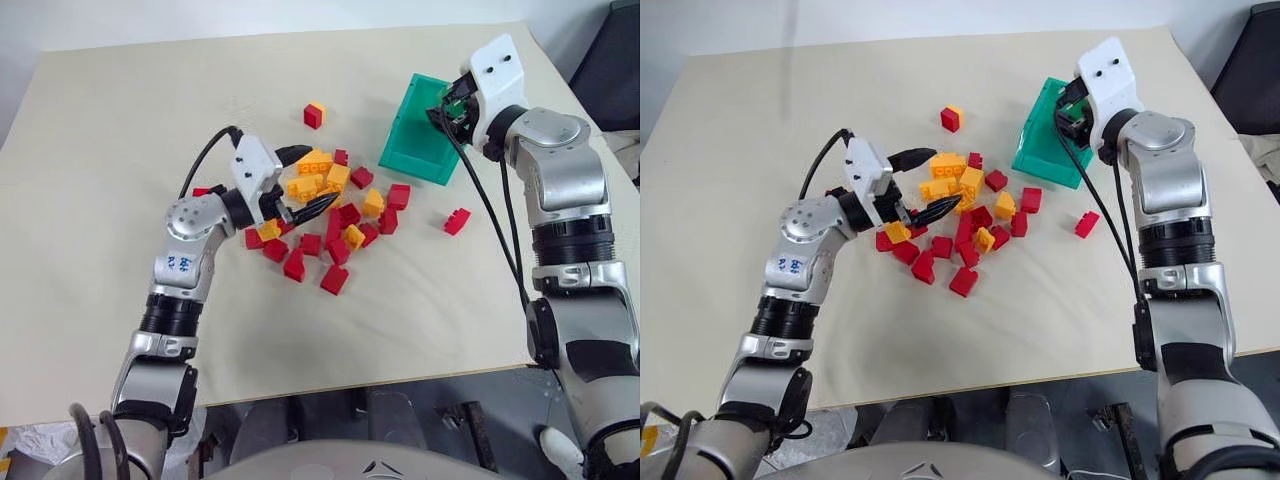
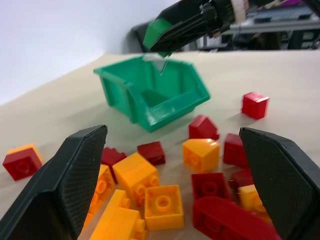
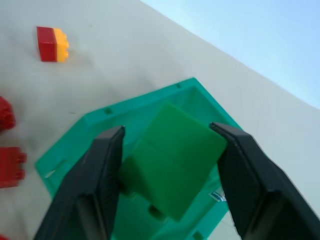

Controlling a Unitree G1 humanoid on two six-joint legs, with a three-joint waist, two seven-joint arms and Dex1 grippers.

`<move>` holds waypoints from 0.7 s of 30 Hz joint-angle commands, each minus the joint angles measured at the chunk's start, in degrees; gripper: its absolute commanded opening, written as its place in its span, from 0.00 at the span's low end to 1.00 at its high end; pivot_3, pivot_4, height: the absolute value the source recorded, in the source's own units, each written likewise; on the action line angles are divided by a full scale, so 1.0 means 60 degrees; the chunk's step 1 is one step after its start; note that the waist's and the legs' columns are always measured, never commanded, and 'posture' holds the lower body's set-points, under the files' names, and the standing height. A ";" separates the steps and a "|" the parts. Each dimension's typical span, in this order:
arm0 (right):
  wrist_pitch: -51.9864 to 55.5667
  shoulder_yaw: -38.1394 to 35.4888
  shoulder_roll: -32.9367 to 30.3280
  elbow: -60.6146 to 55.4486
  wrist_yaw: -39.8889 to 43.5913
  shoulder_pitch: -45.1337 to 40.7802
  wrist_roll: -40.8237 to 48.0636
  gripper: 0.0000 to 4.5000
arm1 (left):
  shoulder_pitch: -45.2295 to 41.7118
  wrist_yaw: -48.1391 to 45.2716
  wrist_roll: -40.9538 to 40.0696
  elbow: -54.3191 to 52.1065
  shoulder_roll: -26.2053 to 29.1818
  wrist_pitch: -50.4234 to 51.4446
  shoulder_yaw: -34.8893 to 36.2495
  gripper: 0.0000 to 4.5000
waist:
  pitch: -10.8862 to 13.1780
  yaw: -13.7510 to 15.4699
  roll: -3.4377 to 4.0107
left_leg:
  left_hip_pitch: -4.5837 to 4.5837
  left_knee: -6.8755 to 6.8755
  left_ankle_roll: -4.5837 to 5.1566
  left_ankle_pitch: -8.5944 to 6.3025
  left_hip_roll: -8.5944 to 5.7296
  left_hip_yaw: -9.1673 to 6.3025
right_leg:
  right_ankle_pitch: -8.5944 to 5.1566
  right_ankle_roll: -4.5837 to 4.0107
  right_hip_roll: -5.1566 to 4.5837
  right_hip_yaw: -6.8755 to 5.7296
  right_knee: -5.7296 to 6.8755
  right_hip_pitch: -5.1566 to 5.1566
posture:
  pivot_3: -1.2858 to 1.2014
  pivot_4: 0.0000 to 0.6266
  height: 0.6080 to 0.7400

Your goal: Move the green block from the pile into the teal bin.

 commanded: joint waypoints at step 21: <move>-0.1282 -0.1616 -0.2454 -0.5869 0.5783 0.5916 0.3591 1.00 | 0.1869 -0.1612 -0.1970 -0.1731 0.1911 0.1597 0.1867 1.00 | 0.0011 0.0342 0.0016 | -0.0034 0.0011 0.0003 0.0000 -0.0009 -0.0051 | 0.0005 0.0015 -0.0006 -0.0021 -0.0035 0.0004 | 0.52 0.24 1.00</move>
